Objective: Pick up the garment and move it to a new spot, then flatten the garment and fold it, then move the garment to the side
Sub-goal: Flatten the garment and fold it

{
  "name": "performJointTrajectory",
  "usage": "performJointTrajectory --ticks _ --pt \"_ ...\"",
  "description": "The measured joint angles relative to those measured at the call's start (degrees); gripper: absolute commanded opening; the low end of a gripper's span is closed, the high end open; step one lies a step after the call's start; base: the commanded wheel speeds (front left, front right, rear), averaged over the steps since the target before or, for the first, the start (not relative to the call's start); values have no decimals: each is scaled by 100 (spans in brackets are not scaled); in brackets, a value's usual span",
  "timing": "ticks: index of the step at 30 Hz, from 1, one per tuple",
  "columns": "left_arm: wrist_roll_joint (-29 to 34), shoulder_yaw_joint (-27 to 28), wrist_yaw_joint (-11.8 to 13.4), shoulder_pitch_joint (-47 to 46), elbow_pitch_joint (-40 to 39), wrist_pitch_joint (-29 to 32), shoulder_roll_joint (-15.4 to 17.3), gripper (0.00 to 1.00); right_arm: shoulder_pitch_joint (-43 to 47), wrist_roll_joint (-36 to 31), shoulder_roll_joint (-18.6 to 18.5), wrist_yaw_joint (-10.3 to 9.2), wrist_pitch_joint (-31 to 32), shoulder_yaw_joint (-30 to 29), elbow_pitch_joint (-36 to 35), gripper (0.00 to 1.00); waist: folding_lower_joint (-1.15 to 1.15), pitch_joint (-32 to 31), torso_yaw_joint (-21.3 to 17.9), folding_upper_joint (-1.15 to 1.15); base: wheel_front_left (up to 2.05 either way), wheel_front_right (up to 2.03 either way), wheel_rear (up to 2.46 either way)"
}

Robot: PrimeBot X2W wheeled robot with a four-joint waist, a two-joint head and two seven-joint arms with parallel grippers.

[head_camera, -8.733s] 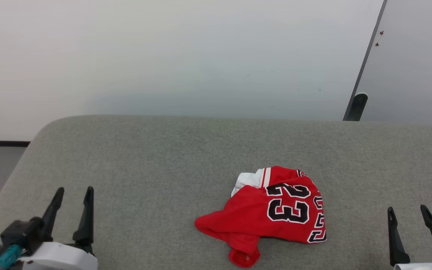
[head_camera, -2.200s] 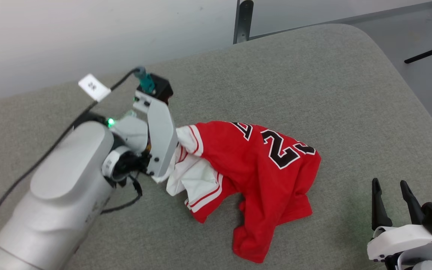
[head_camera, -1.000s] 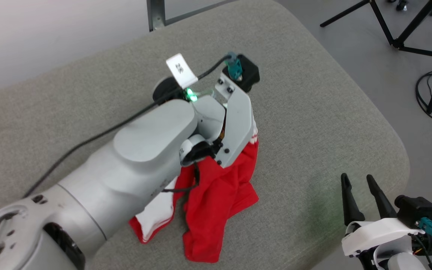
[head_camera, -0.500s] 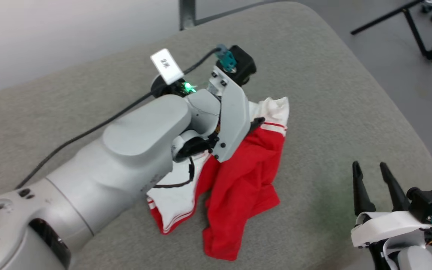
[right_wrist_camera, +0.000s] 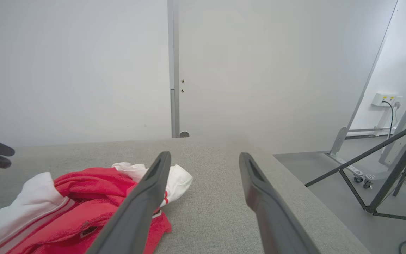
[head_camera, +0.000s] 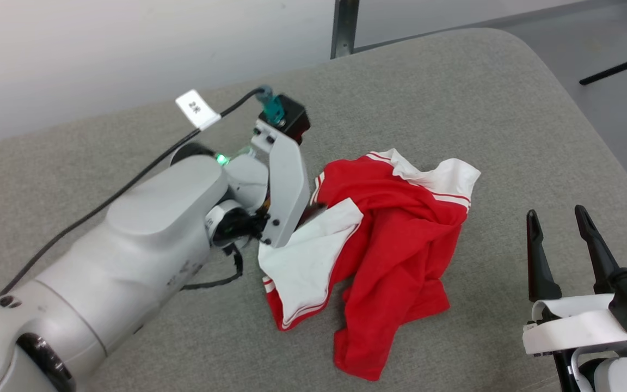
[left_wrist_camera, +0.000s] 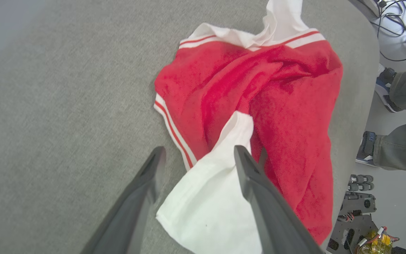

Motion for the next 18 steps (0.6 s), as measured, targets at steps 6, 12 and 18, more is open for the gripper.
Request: performJointTrajectory --ticks 6,12,18 --pt "-44 -8 0 225 19 380 145 100 92 -100 -2 0 0 75 -167 100 0 -19 34 0 0 0 0" --pt "-105 -21 0 447 183 704 190 100 205 -87 -3 0 0 118 -197 100 0 9 -43 0 0 0 0" --pt "52 -25 0 645 413 790 207 100 205 -9 -2 0 0 152 -203 100 0 70 -132 0 0 0 0"
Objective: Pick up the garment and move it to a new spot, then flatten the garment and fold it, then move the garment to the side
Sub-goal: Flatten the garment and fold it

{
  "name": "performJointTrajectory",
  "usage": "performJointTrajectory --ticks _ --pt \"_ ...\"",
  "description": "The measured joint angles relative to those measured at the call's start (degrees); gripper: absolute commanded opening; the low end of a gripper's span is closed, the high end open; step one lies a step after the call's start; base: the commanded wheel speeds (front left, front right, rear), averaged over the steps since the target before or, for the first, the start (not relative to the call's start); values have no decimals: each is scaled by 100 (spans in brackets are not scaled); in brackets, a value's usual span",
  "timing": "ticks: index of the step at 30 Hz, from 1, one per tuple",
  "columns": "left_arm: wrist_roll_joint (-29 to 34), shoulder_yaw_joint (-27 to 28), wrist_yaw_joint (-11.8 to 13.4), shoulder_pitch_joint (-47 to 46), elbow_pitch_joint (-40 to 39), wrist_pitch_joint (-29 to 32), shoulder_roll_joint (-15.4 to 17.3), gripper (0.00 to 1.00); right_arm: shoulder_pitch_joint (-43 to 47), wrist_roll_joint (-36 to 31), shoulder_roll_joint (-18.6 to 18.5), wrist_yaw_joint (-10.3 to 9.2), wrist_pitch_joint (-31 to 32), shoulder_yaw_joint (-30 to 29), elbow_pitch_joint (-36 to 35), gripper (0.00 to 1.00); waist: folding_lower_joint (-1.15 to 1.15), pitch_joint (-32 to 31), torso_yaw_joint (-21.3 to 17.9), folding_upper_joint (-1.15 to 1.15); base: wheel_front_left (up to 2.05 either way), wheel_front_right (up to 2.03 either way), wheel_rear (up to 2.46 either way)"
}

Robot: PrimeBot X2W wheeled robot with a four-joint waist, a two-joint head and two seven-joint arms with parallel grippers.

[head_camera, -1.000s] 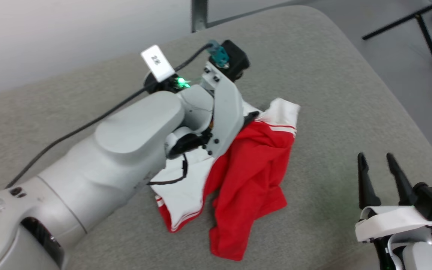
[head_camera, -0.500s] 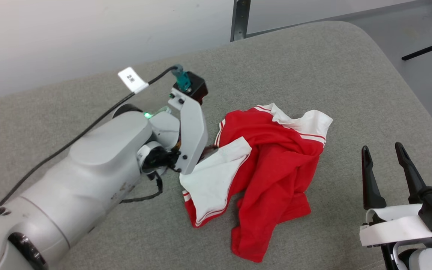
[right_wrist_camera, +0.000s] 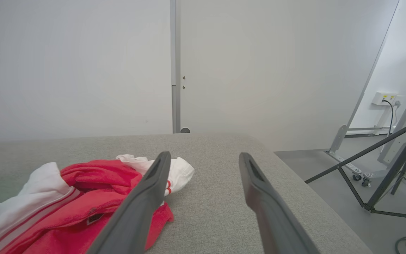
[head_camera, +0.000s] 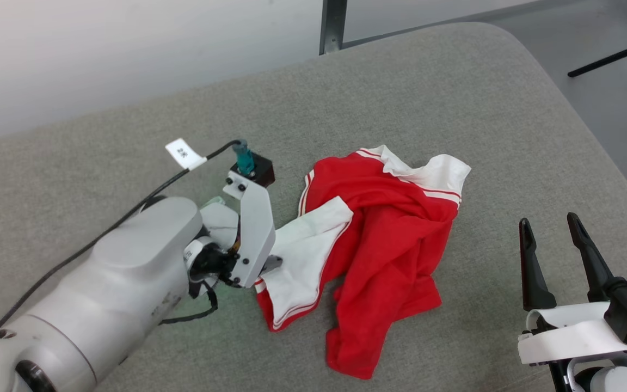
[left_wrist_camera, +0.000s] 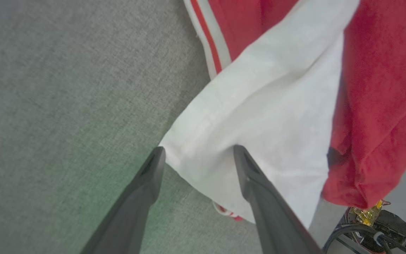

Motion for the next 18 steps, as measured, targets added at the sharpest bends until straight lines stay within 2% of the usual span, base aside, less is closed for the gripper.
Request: performJointTrajectory --ticks 3,4,5,6,7,8,18 --pt "9 5 1 75 188 74 -31 100 -3 62 0 0 0 3 -7 100 0 50 -39 0 0 0 0" --pt "9 10 0 87 240 81 -47 95 -4 82 0 0 0 3 -9 100 0 67 -50 0 0 0 0" --pt "-16 30 1 89 297 101 -70 79 -7 97 0 0 0 -3 -10 100 0 84 -58 0 0 0 0" --pt "-49 43 1 90 359 119 -92 38 -9 115 0 0 0 -7 -11 100 0 100 -64 0 0 0 0" --pt "-54 48 1 88 399 115 -104 15 -10 118 -1 0 0 -9 -11 100 0 115 -69 0 0 0 0" --pt "-63 56 1 88 422 110 -116 0 -14 121 0 0 0 -11 -11 100 0 128 -71 0 0 0 0" --pt "-133 126 0 -64 403 113 -70 0 -1 42 0 0 0 -116 1 100 0 51 149 0 0 0 0"
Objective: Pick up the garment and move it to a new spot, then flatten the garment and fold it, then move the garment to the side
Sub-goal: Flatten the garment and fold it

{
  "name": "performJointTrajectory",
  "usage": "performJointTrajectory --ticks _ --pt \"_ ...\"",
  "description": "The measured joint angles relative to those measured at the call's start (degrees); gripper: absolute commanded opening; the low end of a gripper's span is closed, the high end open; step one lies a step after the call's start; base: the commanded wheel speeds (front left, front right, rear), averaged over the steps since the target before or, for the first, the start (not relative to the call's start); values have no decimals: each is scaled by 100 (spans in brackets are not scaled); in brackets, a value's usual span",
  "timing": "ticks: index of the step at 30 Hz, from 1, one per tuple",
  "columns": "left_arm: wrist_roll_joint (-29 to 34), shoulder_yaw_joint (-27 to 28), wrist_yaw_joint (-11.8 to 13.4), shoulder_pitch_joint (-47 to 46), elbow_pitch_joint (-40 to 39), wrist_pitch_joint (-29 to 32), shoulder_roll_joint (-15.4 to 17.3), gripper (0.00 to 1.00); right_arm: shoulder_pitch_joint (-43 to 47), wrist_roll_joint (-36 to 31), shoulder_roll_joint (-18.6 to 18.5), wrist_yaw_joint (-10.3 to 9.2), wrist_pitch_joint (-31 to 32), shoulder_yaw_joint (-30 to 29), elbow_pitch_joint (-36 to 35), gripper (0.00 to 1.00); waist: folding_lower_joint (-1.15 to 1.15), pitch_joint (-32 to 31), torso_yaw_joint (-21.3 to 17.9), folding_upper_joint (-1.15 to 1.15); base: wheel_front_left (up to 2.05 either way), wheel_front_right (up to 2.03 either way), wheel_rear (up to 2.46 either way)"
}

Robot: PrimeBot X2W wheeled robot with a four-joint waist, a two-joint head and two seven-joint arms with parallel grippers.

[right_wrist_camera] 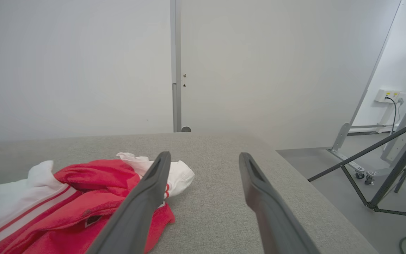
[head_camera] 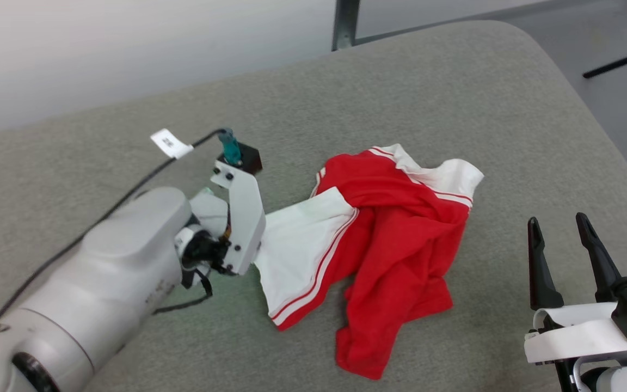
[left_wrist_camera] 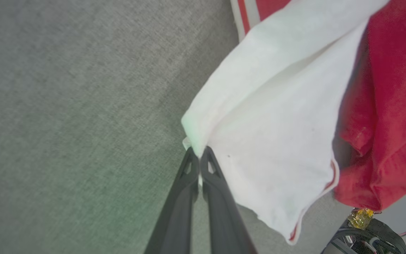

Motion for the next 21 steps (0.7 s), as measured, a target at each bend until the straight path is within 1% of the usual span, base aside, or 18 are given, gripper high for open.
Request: performJointTrajectory --ticks 6,12,18,21 --pt "8 85 1 -164 -238 -124 225 0 26 -190 1 0 0 -62 36 100 0 -127 286 0 0 0 0" --pt "125 180 52 -310 -569 -356 591 0 97 -365 0 0 0 -108 64 100 0 -273 622 0 0 0 0" --pt "326 218 210 -420 -826 -535 1070 0 117 -442 -4 0 -1 -125 103 100 0 -422 945 0 0 0 0" --pt "415 216 370 -417 -917 -594 1287 0 162 -470 -13 0 0 -138 140 100 0 -493 1074 0 0 0 0"
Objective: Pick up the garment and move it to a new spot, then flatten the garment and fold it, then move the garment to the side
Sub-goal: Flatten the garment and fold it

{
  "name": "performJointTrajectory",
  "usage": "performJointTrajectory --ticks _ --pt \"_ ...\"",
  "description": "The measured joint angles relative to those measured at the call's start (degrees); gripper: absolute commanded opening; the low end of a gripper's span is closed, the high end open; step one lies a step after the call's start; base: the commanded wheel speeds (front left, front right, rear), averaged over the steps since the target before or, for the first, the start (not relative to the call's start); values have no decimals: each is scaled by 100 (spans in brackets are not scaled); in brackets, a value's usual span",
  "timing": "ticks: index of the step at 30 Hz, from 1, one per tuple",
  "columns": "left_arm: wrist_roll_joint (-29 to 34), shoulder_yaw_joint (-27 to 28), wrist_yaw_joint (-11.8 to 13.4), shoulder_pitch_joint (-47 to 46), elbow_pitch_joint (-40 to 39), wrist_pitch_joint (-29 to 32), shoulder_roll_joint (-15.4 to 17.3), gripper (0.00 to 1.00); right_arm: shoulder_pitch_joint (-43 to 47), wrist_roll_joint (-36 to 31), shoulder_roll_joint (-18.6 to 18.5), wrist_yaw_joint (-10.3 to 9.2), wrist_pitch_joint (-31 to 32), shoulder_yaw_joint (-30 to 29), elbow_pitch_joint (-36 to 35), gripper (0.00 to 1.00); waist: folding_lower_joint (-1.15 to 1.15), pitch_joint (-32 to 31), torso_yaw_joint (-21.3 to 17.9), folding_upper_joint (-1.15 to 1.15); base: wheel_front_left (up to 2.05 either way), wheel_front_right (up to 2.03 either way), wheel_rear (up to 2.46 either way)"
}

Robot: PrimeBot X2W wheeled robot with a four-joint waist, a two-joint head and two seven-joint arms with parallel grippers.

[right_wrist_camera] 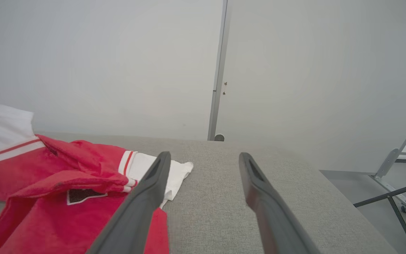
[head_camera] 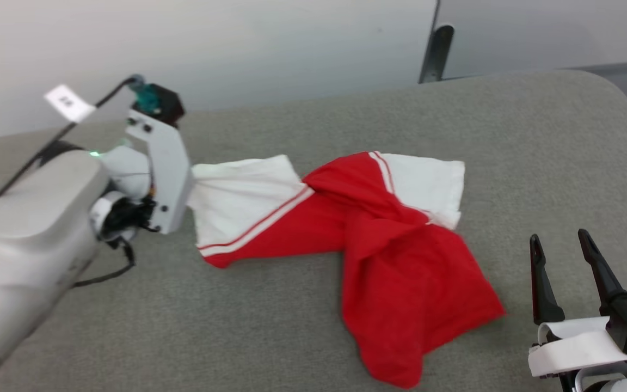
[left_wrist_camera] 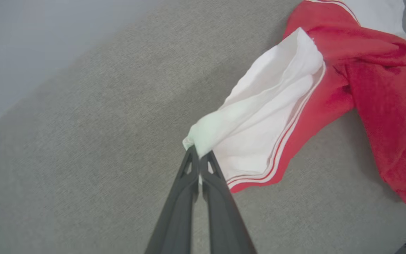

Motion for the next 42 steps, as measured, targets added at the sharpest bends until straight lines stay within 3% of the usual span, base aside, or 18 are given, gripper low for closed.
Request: performJointTrajectory --ticks 5,9,17,18,20,22,23,24,33,42 --pt "64 -12 235 182 -51 -33 426 0 47 -3 -21 0 -1 -11 32 100 0 -112 131 0 0 0 0" --pt "-10 -25 253 526 -101 -112 636 0 60 -3 -32 0 0 -13 59 100 0 -156 159 0 0 0 0" --pt "-402 -14 230 1312 -77 -323 628 2 66 -2 -31 0 0 -84 124 100 0 -151 170 0 0 0 0" --pt "-455 9 238 1376 -51 -353 604 9 66 3 -31 0 0 -70 146 100 0 -162 171 0 0 0 0" --pt "-573 78 283 1474 -19 -428 564 36 68 15 -30 0 0 -5 185 100 0 -199 173 0 0 0 0" --pt "-619 131 286 1532 -29 -520 552 43 69 32 -27 0 0 53 232 100 0 -248 173 0 0 0 0" --pt "-620 169 277 1551 -59 -619 554 59 71 40 -30 0 0 80 252 100 0 -280 172 0 0 0 0" --pt "-677 240 278 1566 -87 -739 558 100 74 44 -29 0 -1 107 266 100 0 -317 170 0 0 0 0" --pt "-837 659 335 2000 -882 -1845 855 100 200 120 -74 0 0 279 342 100 0 -713 169 0 0 0 0" --pt "-914 1212 972 3062 -2027 -3701 1432 100 327 246 -176 0 -1 338 326 100 0 -1000 255 0 0 0 0"
